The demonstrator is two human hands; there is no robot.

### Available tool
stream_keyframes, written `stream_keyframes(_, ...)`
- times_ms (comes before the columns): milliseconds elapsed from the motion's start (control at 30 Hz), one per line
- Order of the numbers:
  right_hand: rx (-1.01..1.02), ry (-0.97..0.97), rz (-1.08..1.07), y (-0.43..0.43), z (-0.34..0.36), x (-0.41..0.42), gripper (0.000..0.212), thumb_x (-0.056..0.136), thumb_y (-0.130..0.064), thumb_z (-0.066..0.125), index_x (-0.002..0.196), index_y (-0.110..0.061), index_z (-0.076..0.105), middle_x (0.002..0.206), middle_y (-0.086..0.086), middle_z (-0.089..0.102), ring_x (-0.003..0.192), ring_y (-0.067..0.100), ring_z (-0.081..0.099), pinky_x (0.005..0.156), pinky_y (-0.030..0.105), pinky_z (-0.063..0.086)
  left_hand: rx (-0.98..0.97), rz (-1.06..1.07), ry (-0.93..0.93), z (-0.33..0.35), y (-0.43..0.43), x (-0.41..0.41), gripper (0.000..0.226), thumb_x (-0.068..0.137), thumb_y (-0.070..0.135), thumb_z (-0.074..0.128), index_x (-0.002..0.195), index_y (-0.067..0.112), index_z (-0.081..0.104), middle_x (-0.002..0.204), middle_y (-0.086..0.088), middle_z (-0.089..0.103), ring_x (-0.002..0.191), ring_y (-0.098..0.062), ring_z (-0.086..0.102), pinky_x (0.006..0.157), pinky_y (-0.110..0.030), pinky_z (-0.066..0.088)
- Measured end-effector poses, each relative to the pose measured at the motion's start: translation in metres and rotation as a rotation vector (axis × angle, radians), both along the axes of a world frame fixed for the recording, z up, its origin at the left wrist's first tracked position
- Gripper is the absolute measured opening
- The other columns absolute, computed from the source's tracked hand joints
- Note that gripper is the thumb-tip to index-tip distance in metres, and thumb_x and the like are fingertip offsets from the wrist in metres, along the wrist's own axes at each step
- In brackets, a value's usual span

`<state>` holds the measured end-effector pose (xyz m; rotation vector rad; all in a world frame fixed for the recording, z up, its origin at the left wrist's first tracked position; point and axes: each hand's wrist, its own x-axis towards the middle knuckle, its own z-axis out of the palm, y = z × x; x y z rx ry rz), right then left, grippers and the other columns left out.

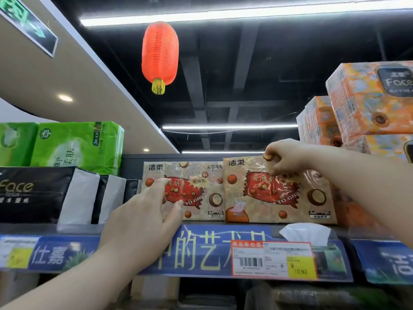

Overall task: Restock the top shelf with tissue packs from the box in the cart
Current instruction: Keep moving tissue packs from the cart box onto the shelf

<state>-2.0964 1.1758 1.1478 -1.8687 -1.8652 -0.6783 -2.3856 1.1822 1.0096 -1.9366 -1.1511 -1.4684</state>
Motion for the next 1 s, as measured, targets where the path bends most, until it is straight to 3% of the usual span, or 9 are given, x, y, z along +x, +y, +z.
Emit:
stream_keyframes(100, -0.153, 0.073, 0.015, -0.002, 0.001, 0.001, 0.074, 0.076, -0.024, 0.077, 0.138, -0.025, 0.037, 0.121, -0.001, 0.05, 0.108, 0.018, 0.052, 0.084, 0.03, 0.051, 0.012, 0.007, -0.001, 0.0, -0.001, 0.0, 0.052, 0.087, 0.054, 0.028, 0.136, 0.037, 0.03, 0.115, 0.015, 0.056, 0.107, -0.011, 0.054, 0.069, -0.03, 0.035)
stream_keyframes(167, -0.194, 0.015, -0.002, 0.0, -0.001, -0.001, 0.083, 0.075, -0.021, 0.078, 0.142, -0.028, 0.031, 0.13, -0.001, 0.048, 0.119, 0.021, 0.05, 0.092, 0.034, 0.05, 0.024, 0.003, -0.003, 0.0, 0.0, -0.001, 0.054, 0.083, 0.056, 0.025, 0.134, 0.038, 0.032, 0.112, 0.016, 0.056, 0.104, -0.011, 0.055, 0.068, -0.03, 0.035)
stream_keyframes(367, -0.115, -0.058, -0.025, 0.011, -0.004, 0.006, 0.085, 0.073, -0.026, 0.08, 0.142, -0.028, 0.032, 0.137, -0.001, 0.046, 0.124, 0.023, 0.046, 0.097, 0.037, 0.045, 0.051, -0.008, -0.029, -0.001, 0.002, -0.002, 0.049, 0.086, 0.054, 0.03, 0.131, 0.037, 0.034, 0.105, 0.016, 0.053, 0.095, -0.011, 0.053, 0.066, -0.031, 0.036)
stream_keyframes(633, -0.035, -0.235, -0.152, 0.029, -0.009, 0.011, 0.077, 0.072, -0.042, 0.077, 0.135, -0.029, 0.036, 0.127, -0.003, 0.055, 0.111, 0.019, 0.054, 0.083, 0.033, 0.051, 0.064, -0.003, -0.054, -0.001, 0.004, 0.0, 0.045, 0.086, 0.052, 0.035, 0.129, 0.039, 0.037, 0.103, 0.013, 0.058, 0.094, -0.016, 0.056, 0.069, -0.032, 0.035)
stream_keyframes(733, -0.062, -0.191, -0.159, 0.034, -0.008, 0.01, 0.079, 0.07, -0.038, 0.079, 0.136, -0.03, 0.036, 0.128, -0.001, 0.054, 0.113, 0.021, 0.053, 0.086, 0.036, 0.052, 0.06, 0.015, -0.052, -0.002, 0.005, 0.0, 0.046, 0.087, 0.052, 0.035, 0.131, 0.039, 0.035, 0.107, 0.012, 0.059, 0.098, -0.016, 0.057, 0.069, -0.032, 0.035)
stream_keyframes(900, -0.158, -0.008, -0.072, 0.035, -0.004, 0.009, 0.087, 0.072, -0.037, 0.079, 0.143, -0.026, 0.031, 0.137, 0.002, 0.047, 0.124, 0.025, 0.048, 0.098, 0.04, 0.047, 0.059, 0.026, -0.048, -0.002, 0.004, 0.0, 0.049, 0.087, 0.052, 0.032, 0.134, 0.038, 0.034, 0.107, 0.012, 0.057, 0.085, -0.011, 0.047, 0.066, -0.031, 0.034)
stream_keyframes(1000, -0.118, -0.042, -0.082, 0.038, -0.007, 0.01, 0.082, 0.075, -0.037, 0.076, 0.143, -0.027, 0.031, 0.138, 0.002, 0.048, 0.124, 0.025, 0.049, 0.097, 0.038, 0.048, 0.049, 0.021, -0.045, -0.001, 0.003, 0.0, 0.05, 0.085, 0.052, 0.032, 0.133, 0.037, 0.036, 0.104, 0.012, 0.057, 0.086, -0.012, 0.049, 0.066, -0.031, 0.034)
